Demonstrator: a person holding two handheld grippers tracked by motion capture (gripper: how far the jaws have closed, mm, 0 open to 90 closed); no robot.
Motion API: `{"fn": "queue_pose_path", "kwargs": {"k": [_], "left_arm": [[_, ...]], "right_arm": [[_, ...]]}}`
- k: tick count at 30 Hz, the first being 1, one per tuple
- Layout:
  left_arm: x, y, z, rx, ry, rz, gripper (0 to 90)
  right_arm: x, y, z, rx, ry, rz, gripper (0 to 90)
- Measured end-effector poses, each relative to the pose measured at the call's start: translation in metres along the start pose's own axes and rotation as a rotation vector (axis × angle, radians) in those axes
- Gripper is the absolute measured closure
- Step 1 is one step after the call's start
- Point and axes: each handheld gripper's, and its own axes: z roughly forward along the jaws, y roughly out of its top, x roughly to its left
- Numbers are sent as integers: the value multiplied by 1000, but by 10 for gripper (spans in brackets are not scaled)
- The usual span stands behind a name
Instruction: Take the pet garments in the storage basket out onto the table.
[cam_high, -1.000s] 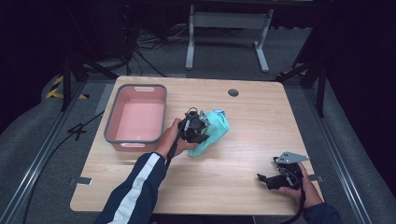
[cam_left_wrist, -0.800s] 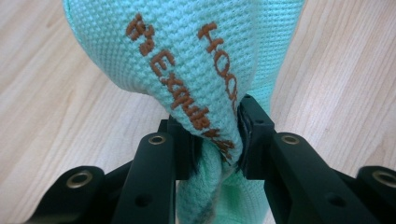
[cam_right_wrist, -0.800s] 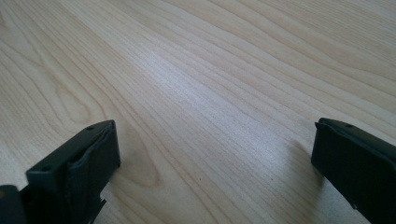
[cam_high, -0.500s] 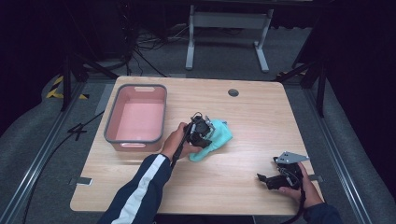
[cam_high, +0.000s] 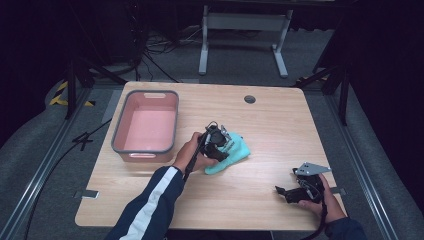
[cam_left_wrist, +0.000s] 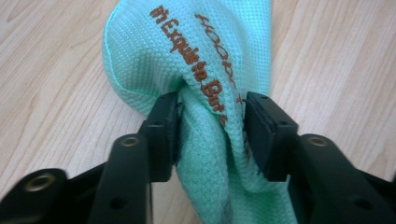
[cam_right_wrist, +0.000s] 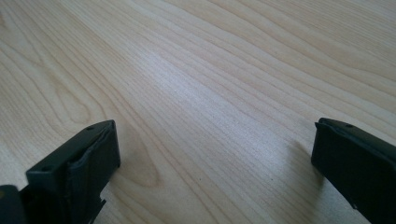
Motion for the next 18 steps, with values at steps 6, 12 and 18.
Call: {"fn": "queue_pose_path", "kwargs": {"k": [6,12,18], "left_arm": [[-8,2,-14,-35,24,15,441],[-14,1,-28,-63,37,32,328],[-19,-3,-42,-83,62,53,266]], "right_arm": [[0,0,0,0,0,1,13],[0,0,0,0,1,2,13],[0,0,0,0,0,2,13]]}}
